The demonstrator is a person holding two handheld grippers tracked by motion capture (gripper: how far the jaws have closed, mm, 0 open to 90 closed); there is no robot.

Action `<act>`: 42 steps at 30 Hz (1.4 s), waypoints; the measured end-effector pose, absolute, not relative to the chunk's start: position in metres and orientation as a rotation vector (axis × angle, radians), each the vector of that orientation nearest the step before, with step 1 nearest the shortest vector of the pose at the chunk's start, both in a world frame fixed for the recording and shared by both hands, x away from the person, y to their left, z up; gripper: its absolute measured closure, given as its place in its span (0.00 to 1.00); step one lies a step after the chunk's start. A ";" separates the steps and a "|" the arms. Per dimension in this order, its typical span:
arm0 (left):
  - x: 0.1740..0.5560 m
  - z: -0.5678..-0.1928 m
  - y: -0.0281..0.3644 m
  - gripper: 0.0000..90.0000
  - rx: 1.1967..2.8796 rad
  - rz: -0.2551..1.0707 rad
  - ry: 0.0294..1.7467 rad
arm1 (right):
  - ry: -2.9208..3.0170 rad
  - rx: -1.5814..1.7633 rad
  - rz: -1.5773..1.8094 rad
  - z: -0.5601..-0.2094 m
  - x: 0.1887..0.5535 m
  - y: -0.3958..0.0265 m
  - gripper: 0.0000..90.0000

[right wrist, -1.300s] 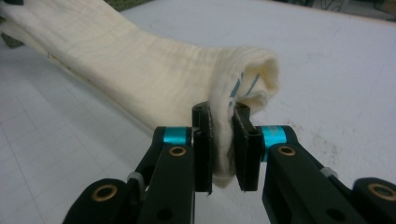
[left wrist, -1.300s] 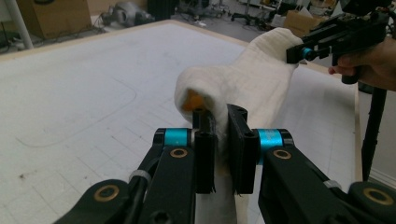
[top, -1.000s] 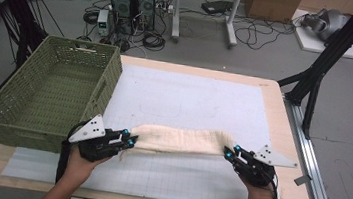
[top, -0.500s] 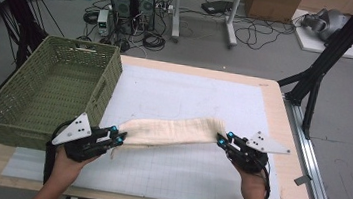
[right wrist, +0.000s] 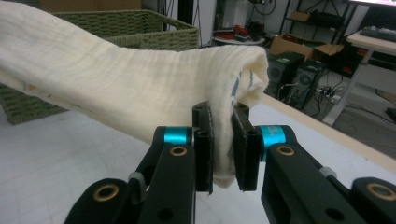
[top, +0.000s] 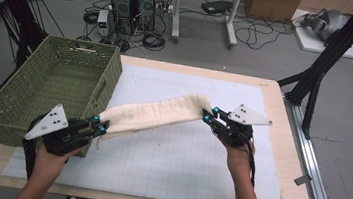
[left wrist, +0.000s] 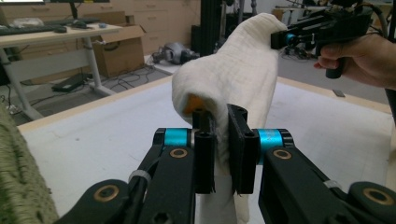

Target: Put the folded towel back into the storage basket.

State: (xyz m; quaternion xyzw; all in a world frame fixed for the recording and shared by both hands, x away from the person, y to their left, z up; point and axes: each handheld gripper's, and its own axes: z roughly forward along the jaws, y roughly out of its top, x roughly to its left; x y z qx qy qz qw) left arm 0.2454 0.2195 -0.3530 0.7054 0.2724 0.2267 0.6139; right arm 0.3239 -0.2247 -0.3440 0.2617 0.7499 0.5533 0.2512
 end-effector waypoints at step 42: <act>0.225 -0.329 0.296 0.91 1.493 0.720 0.792 | 2.040 0.602 1.487 -0.260 0.430 -0.060 0.90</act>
